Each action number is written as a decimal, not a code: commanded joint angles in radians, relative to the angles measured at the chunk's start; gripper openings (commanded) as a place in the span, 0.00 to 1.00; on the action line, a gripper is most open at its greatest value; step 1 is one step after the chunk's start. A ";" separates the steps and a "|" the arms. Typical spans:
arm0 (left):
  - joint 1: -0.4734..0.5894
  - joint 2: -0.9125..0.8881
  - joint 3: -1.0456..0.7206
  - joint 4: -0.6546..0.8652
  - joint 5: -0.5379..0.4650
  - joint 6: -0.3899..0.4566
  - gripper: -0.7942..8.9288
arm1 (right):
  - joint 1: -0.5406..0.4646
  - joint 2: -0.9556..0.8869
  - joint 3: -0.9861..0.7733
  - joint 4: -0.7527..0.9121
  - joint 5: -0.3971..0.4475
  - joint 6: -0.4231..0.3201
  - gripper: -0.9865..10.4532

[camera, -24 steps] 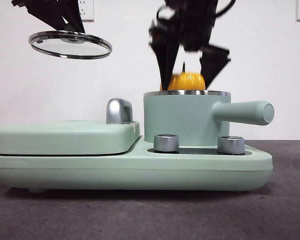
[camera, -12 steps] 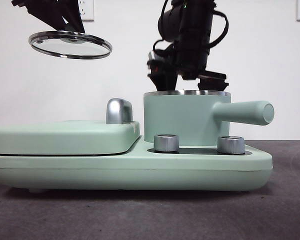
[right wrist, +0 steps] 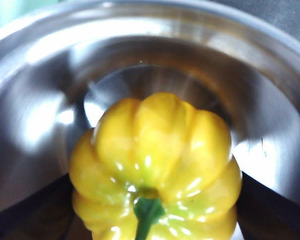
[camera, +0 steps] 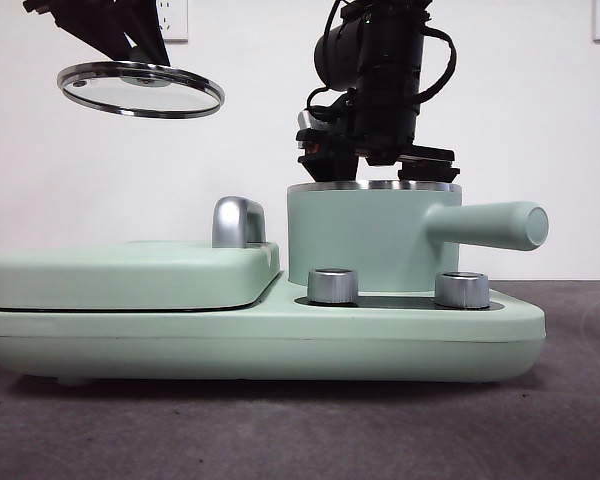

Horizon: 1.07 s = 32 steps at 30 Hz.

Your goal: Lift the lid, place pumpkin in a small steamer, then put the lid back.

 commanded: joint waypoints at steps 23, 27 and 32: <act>-0.003 -0.005 0.031 0.025 0.001 0.002 0.10 | 0.016 0.028 0.054 -0.051 0.002 -0.006 0.56; -0.003 -0.005 0.031 0.022 0.002 -0.002 0.10 | 0.016 -0.011 0.116 -0.076 0.001 -0.003 0.56; -0.007 -0.003 0.031 0.023 0.002 -0.002 0.10 | 0.016 -0.111 0.134 -0.084 -0.002 0.001 0.56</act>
